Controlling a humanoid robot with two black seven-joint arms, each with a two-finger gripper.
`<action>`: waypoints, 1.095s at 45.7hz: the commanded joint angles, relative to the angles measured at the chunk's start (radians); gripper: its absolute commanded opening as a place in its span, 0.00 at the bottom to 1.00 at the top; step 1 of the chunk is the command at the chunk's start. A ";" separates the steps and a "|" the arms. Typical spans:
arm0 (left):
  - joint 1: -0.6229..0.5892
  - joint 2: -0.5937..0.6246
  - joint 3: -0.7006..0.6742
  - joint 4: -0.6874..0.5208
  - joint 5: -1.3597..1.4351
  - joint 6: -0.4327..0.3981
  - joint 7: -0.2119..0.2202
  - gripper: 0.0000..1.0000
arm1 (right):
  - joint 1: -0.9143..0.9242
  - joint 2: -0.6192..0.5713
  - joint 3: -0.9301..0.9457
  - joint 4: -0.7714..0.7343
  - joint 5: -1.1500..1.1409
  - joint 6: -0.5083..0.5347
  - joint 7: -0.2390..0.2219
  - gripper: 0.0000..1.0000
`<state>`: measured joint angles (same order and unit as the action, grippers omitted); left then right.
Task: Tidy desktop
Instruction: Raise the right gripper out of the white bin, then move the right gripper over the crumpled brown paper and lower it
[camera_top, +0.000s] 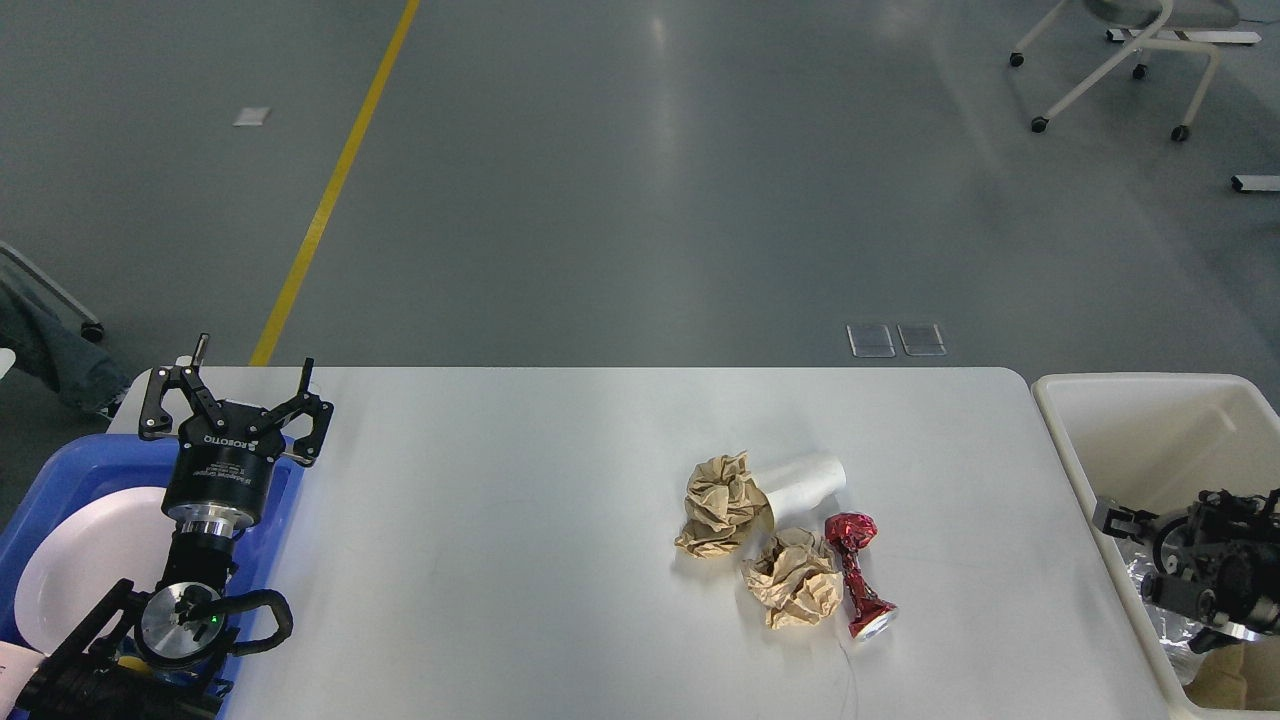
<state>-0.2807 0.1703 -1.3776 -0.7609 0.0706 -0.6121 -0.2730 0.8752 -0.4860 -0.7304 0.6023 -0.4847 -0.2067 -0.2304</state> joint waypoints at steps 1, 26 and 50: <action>0.000 0.000 0.000 0.000 0.000 0.000 0.000 0.96 | 0.122 -0.062 -0.026 0.105 0.001 0.064 0.000 1.00; 0.000 0.000 0.000 0.000 0.000 0.000 0.000 0.96 | 0.955 -0.045 -0.346 0.457 0.432 0.937 -0.010 1.00; 0.000 0.000 0.000 0.000 0.000 0.000 0.000 0.96 | 1.637 0.145 -0.428 1.043 0.646 0.931 -0.148 1.00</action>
<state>-0.2807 0.1703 -1.3775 -0.7609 0.0707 -0.6121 -0.2730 2.4151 -0.3489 -1.2053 1.5537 0.1577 0.7240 -0.3699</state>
